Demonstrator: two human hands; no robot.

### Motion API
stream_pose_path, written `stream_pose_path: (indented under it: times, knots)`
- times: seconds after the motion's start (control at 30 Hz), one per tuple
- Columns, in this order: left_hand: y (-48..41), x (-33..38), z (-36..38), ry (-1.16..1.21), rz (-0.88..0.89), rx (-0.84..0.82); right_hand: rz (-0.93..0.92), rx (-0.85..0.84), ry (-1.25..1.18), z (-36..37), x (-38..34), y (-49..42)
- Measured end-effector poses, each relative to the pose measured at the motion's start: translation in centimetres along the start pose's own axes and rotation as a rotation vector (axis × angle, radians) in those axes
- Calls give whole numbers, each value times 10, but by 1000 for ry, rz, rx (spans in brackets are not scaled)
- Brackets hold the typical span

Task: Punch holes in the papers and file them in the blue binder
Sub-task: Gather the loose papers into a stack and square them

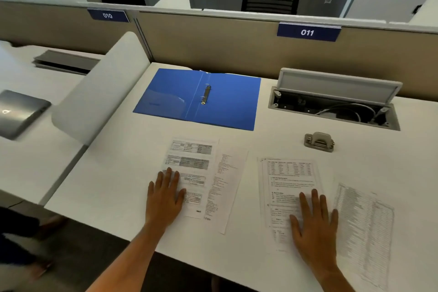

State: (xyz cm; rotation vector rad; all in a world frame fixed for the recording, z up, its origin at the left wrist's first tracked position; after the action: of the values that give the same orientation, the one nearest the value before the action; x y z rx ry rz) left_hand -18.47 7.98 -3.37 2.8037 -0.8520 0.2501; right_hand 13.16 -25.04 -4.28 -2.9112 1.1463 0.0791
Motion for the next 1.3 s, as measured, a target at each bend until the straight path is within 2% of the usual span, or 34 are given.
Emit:
stream_pose_path:
  times: [0.1,0.17,0.3,0.43,0.73,1.0,1.1,1.2,1.3]
  knots:
    - [-3,-5,1,12,16,4,-27,112,-77,-10,-29,-5]
    - [-2,-6,3,14,25,2,-116,142,-96,-13,-63,-6]
    - [0,-6,8,50,29,22,-315,94,-53,-12,-137,-8]
    - [-1,-10,10,86,38,23,-404,11,13,-2,-188,-4]
    - [0,-14,13,118,49,41,-408,-24,60,14,-199,0]
    - [6,4,16,134,80,19,-389,-36,13,11,-200,-3]
    - [8,10,12,160,98,46,-253,5,-87,2,-202,-7]
    - [4,8,1,193,2,108,-20,64,-186,-13,-201,-9]
    - [-4,5,-12,234,-179,157,47,116,-214,-18,-200,-6]
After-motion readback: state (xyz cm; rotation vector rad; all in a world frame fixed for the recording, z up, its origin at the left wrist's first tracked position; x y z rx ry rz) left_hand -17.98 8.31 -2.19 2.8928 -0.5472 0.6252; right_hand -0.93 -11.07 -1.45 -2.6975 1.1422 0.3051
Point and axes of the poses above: each hand's wrist, its own y-axis away from the middle knuckle, its own z-axis out of the palm, x = y × z, the point moved 2 cm from there along -y, towards the middle knuckle, and after that the axes turned 8 degrees about y, right-handed, at the moved point
